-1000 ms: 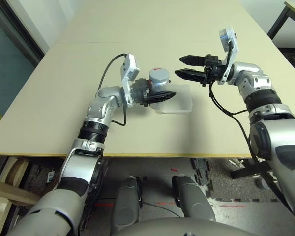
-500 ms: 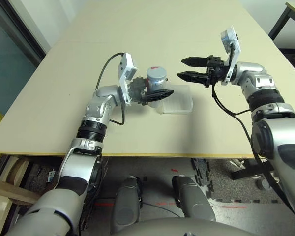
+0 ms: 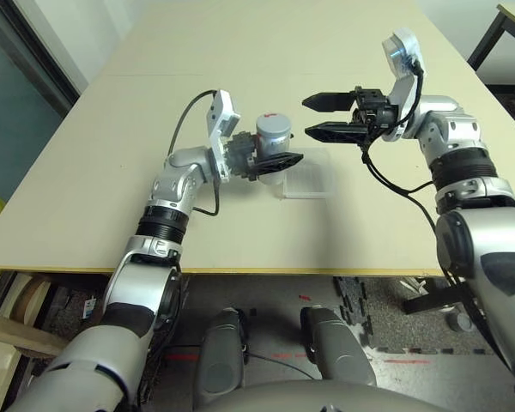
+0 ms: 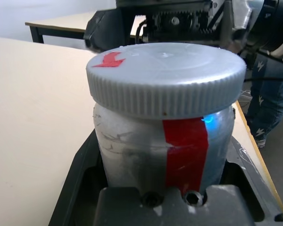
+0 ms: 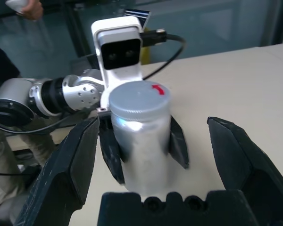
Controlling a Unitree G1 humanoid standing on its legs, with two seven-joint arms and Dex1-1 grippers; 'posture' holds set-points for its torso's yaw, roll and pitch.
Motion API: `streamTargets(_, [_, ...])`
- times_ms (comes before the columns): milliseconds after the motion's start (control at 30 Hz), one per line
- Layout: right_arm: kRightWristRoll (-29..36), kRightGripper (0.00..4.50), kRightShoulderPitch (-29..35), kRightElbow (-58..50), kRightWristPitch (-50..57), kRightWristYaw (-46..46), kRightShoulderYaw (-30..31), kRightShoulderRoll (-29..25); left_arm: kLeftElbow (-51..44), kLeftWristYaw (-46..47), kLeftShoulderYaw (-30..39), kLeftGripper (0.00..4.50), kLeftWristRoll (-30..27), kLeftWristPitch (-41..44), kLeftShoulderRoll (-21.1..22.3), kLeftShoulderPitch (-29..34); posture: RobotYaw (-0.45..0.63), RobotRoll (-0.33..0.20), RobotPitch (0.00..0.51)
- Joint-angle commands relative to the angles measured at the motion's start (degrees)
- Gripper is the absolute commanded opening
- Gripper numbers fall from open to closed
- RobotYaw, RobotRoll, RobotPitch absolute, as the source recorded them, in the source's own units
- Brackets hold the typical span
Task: Pour the medicine from the bottle into the box.
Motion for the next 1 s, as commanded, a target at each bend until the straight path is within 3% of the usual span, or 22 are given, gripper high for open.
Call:
streamTargets(33, [0.52,4.5,0.47,-2.6,0.73,-0.86,0.53,0.61,1.21,-0.7,-0.45,2.76,0.7,-0.72,-0.31,-1.29,-0.21,0.0,0.109])
streamTargets(1000, [0.51,4.5,1.98,-6.86,0.53,-7.58,2.96,7.63,3.91,-0.72,-0.53,2.76,1.48,-2.66,-2.72,-3.09,-0.21,0.0,0.098])
